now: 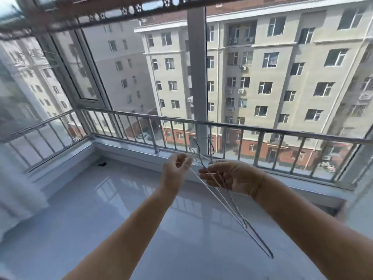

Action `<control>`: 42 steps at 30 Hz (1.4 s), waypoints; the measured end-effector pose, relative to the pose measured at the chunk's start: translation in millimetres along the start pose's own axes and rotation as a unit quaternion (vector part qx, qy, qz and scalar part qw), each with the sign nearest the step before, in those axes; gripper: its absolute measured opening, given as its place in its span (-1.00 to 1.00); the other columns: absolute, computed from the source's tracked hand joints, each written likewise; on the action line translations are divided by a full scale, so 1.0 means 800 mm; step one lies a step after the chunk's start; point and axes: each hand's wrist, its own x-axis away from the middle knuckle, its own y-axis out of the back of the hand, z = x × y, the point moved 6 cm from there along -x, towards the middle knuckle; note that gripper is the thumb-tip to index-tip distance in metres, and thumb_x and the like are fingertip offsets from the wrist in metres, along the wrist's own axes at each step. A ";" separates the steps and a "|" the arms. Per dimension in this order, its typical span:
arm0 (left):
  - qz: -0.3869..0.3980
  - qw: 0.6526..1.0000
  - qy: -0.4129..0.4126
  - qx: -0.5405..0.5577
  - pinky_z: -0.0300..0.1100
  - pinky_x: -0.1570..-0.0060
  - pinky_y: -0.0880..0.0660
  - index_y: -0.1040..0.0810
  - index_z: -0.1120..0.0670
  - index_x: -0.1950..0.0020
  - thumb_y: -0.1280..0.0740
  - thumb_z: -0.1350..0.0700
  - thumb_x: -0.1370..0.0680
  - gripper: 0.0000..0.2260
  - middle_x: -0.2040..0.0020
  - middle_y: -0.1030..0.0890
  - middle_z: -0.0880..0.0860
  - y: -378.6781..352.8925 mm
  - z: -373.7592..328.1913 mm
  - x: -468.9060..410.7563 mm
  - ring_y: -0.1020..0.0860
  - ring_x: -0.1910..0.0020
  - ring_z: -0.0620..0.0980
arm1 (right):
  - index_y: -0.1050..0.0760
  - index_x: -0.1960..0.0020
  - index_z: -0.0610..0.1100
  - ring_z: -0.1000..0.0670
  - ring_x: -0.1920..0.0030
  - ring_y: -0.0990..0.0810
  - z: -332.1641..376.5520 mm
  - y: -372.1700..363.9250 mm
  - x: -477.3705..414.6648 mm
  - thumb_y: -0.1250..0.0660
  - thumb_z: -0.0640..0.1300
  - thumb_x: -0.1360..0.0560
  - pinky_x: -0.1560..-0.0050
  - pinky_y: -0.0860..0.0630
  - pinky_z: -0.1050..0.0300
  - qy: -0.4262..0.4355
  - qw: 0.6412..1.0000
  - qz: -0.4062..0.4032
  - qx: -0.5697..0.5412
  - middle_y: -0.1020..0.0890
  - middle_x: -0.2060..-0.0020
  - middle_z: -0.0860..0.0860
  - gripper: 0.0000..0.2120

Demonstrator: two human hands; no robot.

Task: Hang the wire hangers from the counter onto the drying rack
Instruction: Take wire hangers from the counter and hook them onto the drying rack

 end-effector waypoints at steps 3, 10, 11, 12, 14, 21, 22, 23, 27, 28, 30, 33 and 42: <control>0.083 0.981 0.135 0.111 -0.22 0.17 -0.47 -0.54 0.18 0.01 -0.27 0.03 -0.57 -0.79 0.19 -0.58 0.09 0.018 0.027 0.021 -0.52 0.20 0.00 | -0.55 0.12 -0.24 0.03 0.25 -0.66 -0.008 -0.043 -0.038 -0.23 -0.32 -0.50 0.13 -0.59 0.17 0.015 1.000 0.016 0.016 -0.68 0.25 -0.08 -0.88; 0.105 0.947 0.219 0.208 -0.17 0.18 -0.58 -0.50 0.23 -0.18 -0.38 0.15 -0.50 -0.70 0.17 -0.64 0.12 0.086 0.057 0.034 -0.61 0.23 0.04 | -0.50 0.10 -0.23 -0.04 0.06 -0.63 -0.016 -0.125 -0.129 -0.18 -0.37 -0.52 0.12 -0.59 0.12 0.057 0.997 0.031 -0.038 -0.64 0.06 -0.12 -0.85; 0.093 0.949 0.223 0.202 -0.18 0.19 -0.58 -0.50 0.24 -0.19 -0.38 0.19 -0.49 -0.70 0.18 -0.64 0.12 0.100 0.060 0.031 -0.61 0.27 0.02 | -0.50 0.09 -0.23 -0.04 0.07 -0.63 -0.018 -0.138 -0.145 -0.18 -0.37 -0.52 0.12 -0.60 0.12 0.059 0.997 0.037 -0.036 -0.64 0.04 -0.12 -0.85; 0.076 0.952 0.225 0.191 -0.21 0.21 -0.59 -0.51 0.25 -0.18 -0.38 0.22 -0.49 -0.72 0.19 -0.64 0.12 0.115 0.063 0.026 -0.61 0.30 0.00 | -0.49 0.08 -0.23 -0.03 0.07 -0.64 -0.018 -0.151 -0.161 -0.18 -0.37 -0.52 0.13 -0.60 0.13 0.059 0.997 0.044 -0.035 -0.64 0.03 -0.12 -0.86; 0.042 0.956 0.231 0.177 -0.23 0.23 -0.57 -0.55 0.23 -0.11 -0.36 0.24 -0.50 -0.80 0.24 -0.64 0.09 0.144 0.068 0.011 -0.61 0.35 -0.03 | -0.47 0.06 -0.22 -0.04 0.08 -0.66 -0.016 -0.176 -0.195 -0.19 -0.38 -0.51 0.17 -0.59 0.13 0.060 0.996 0.057 -0.043 -0.65 0.03 -0.12 -0.87; -0.036 0.953 0.214 0.210 -0.16 0.23 -0.57 -0.55 0.21 0.04 -0.32 0.19 -0.54 -0.91 0.27 -0.61 0.11 0.233 0.073 -0.086 -0.60 0.34 0.02 | -0.42 0.09 -0.24 -0.05 0.14 -0.66 0.022 -0.260 -0.313 -0.19 -0.47 -0.47 0.21 -0.61 0.12 0.087 0.989 0.096 -0.073 -0.63 0.06 -0.18 -0.83; -0.045 0.956 0.207 0.204 -0.16 0.24 -0.57 -0.57 0.20 0.05 -0.31 0.22 -0.54 -0.93 0.28 -0.62 0.11 0.245 0.072 -0.101 -0.60 0.35 0.02 | -0.42 0.11 -0.24 -0.07 0.12 -0.65 0.029 -0.272 -0.330 -0.19 -0.48 -0.47 0.18 -0.62 0.10 0.085 0.988 0.103 -0.072 -0.63 0.06 -0.19 -0.83; -0.053 0.958 0.200 0.199 -0.15 0.24 -0.56 -0.58 0.19 0.08 -0.31 0.25 -0.54 -0.94 0.29 -0.62 0.12 0.258 0.073 -0.117 -0.59 0.36 0.02 | -0.42 0.13 -0.24 -0.09 0.11 -0.65 0.036 -0.283 -0.345 -0.19 -0.48 -0.46 0.13 -0.61 0.07 0.083 0.988 0.110 -0.069 -0.63 0.06 -0.20 -0.83; -0.100 0.956 0.194 0.196 -0.19 0.30 -0.54 -0.60 0.19 0.10 -0.33 0.28 -0.52 -0.93 0.33 -0.62 0.10 0.312 0.083 -0.175 -0.57 0.40 -0.01 | -0.46 0.14 -0.26 -0.10 0.17 -0.64 0.073 -0.327 -0.400 -0.21 -0.47 -0.47 0.12 -0.59 0.07 0.087 0.987 0.127 -0.034 -0.64 0.16 -0.20 -0.85; -0.117 0.953 0.193 0.203 -0.21 0.32 -0.53 -0.60 0.20 0.08 -0.33 0.28 -0.51 -0.94 0.34 -0.63 0.09 0.327 0.084 -0.189 -0.56 0.41 -0.02 | -0.46 0.14 -0.26 -0.09 0.20 -0.63 0.084 -0.338 -0.412 -0.22 -0.46 -0.47 0.17 -0.59 0.09 0.090 0.987 0.131 -0.022 -0.62 0.19 -0.19 -0.85; -0.151 0.946 0.189 0.214 -0.23 0.34 -0.52 -0.60 0.21 0.05 -0.33 0.28 -0.52 -0.93 0.36 -0.64 0.08 0.360 0.088 -0.213 -0.57 0.43 -0.05 | -0.44 0.09 -0.27 -0.08 0.23 -0.58 0.104 -0.358 -0.438 -0.24 -0.45 -0.47 0.24 -0.60 0.13 0.091 0.986 0.136 -0.016 -0.57 0.21 -0.17 -0.89; -0.189 0.945 0.176 0.199 -0.26 0.38 -0.50 -0.61 0.22 0.00 -0.30 0.28 -0.53 -0.89 0.36 -0.64 0.07 0.417 0.087 -0.243 -0.56 0.44 -0.08 | -0.42 0.06 -0.27 -0.06 0.24 -0.57 0.131 -0.383 -0.481 -0.24 -0.43 -0.48 0.25 -0.61 0.13 0.090 0.987 0.130 -0.018 -0.55 0.24 -0.15 -0.89; -0.200 0.954 0.131 0.181 -0.23 0.30 -0.47 -0.63 0.20 -0.02 -0.28 0.26 -0.55 -0.86 0.28 -0.63 0.08 0.588 0.092 -0.349 -0.53 0.32 -0.04 | -0.49 -0.01 -0.28 0.03 0.42 -0.51 0.201 -0.467 -0.601 -0.18 -0.40 -0.52 0.47 -0.51 0.27 0.155 0.981 0.114 -0.041 -0.53 0.33 -0.12 -0.85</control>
